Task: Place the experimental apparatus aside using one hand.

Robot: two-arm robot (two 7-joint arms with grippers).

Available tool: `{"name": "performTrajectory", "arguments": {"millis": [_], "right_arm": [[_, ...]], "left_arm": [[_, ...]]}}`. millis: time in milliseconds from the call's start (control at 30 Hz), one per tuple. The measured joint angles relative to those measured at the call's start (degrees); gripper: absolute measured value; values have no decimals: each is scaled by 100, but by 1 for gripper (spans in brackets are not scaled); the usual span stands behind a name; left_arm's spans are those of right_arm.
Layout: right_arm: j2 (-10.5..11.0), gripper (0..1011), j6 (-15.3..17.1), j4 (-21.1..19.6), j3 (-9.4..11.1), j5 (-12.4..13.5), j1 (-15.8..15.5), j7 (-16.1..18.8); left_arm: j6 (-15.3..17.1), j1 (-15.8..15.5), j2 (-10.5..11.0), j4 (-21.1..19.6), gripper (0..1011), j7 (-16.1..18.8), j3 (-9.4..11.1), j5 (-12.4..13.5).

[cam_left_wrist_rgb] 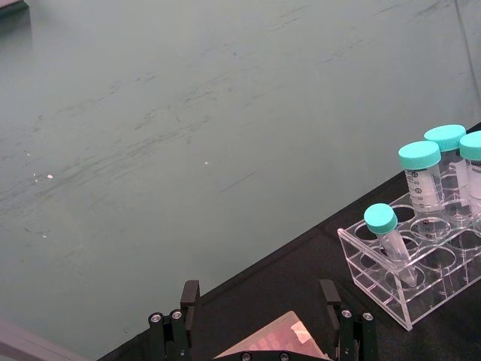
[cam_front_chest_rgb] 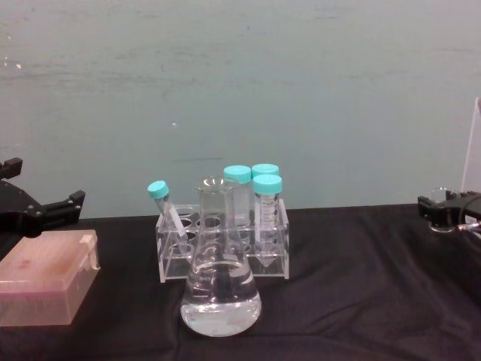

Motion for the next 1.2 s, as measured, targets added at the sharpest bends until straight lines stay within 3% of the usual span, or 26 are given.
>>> {"name": "performTrajectory", "arguments": {"millis": [300, 533, 833, 1200], "right_arm": [[0, 503, 0, -5, -2, 5, -4, -4], [0, 760, 0, -6, -2, 5, -4, -7], [1, 995, 0, -6, -2, 4, -4, -8], [0, 1003, 0, -5, -2, 4, -4, -8]], "left_arm": [[0, 0, 0, 0, 1000, 0, 0, 0], [0, 0, 0, 0, 1000, 0, 0, 0], [0, 0, 0, 0, 1000, 0, 0, 0], [0, 0, 0, 0, 1000, 0, 0, 0]]}}
